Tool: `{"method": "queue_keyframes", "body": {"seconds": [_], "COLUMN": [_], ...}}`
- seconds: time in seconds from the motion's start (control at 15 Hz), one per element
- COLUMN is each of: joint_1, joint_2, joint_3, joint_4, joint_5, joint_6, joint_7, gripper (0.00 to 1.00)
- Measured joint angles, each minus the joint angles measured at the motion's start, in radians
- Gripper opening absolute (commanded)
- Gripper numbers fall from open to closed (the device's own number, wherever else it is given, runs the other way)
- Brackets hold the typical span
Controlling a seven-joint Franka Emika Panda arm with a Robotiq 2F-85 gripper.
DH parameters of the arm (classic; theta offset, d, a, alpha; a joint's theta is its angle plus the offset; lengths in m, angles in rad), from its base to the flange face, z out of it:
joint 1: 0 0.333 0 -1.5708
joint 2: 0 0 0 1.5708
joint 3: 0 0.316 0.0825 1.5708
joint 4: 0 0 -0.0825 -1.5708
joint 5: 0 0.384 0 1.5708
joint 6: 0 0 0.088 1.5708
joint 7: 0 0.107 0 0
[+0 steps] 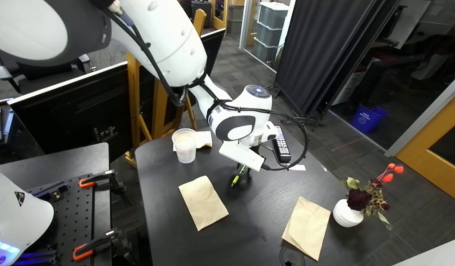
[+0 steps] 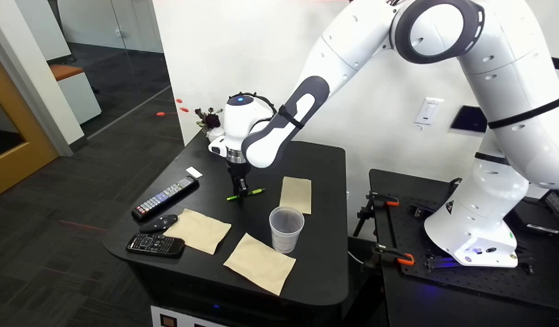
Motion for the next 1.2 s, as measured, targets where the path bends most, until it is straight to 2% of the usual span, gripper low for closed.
{"method": "queue_keyframes", "body": {"seconds": [0.13,0.2,0.27,0.67,0.93,1.2], "joint_1": [0.0,0.0,-0.001,-0.008,-0.017,-0.016], "joint_2": [0.0,0.0,0.0,-0.025,-0.134,-0.29], "joint_3": [0.001,0.001,0.001,0.0,0.001,0.001], "joint_4": [0.006,0.007,0.008,0.012,-0.001,-0.037], "joint_5": [0.0,0.0,0.0,0.0,0.0,0.004], "joint_6": [-0.008,-0.009,-0.01,-0.011,-0.041,-0.157], "joint_7": [0.0,0.0,0.0,0.001,0.001,0.001], "gripper": [0.01,0.0,0.04,0.04,0.04,0.04]}}
